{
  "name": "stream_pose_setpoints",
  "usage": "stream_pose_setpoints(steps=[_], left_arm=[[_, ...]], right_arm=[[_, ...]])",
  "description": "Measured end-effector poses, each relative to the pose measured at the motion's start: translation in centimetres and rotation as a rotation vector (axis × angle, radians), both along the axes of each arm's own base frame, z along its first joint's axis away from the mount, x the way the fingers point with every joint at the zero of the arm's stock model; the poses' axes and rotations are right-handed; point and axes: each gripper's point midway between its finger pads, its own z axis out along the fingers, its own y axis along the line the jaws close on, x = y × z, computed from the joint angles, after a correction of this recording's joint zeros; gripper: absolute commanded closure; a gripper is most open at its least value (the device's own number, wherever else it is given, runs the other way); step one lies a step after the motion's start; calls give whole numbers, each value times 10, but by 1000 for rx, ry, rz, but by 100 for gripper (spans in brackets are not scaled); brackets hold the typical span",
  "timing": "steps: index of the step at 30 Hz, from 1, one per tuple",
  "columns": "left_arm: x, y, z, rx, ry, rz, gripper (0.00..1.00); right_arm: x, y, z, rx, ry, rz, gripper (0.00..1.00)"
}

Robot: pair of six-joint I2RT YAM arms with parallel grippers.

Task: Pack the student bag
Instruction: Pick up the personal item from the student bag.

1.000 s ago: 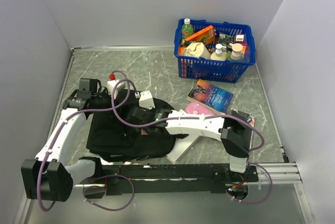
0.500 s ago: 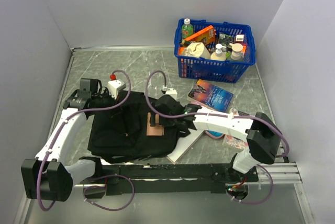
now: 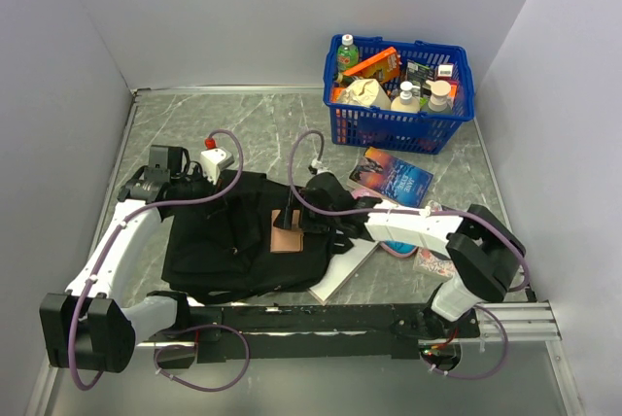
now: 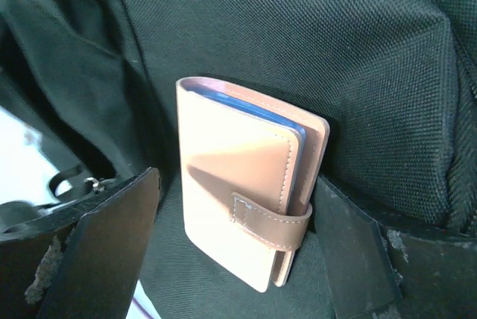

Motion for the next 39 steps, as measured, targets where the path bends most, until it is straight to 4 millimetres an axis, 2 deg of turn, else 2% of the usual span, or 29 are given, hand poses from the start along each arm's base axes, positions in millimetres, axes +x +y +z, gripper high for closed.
stream_pose_setpoints(steps=[10, 16, 20, 30, 33, 36, 37, 39], left_arm=[[1, 0, -6, 2, 24, 1, 99], [1, 0, -6, 2, 25, 1, 99], [1, 0, -6, 2, 25, 1, 99], [1, 0, -4, 2, 24, 1, 99], [2, 0, -4, 2, 23, 1, 99], [2, 0, -4, 3, 23, 2, 99], [2, 1, -4, 4, 23, 3, 99], [2, 1, -4, 8, 22, 6, 99]], right_arm=[[-10, 3, 13, 174, -67, 58, 28], [-14, 8, 22, 222, -74, 89, 42], [-17, 9, 21, 232, -66, 97, 51], [-20, 14, 8, 208, -48, 110, 55], [-19, 20, 5, 200, -44, 119, 62], [-16, 27, 9, 202, -52, 129, 75], [-15, 29, 11, 205, -56, 132, 83], [-14, 32, 15, 207, -63, 137, 86]])
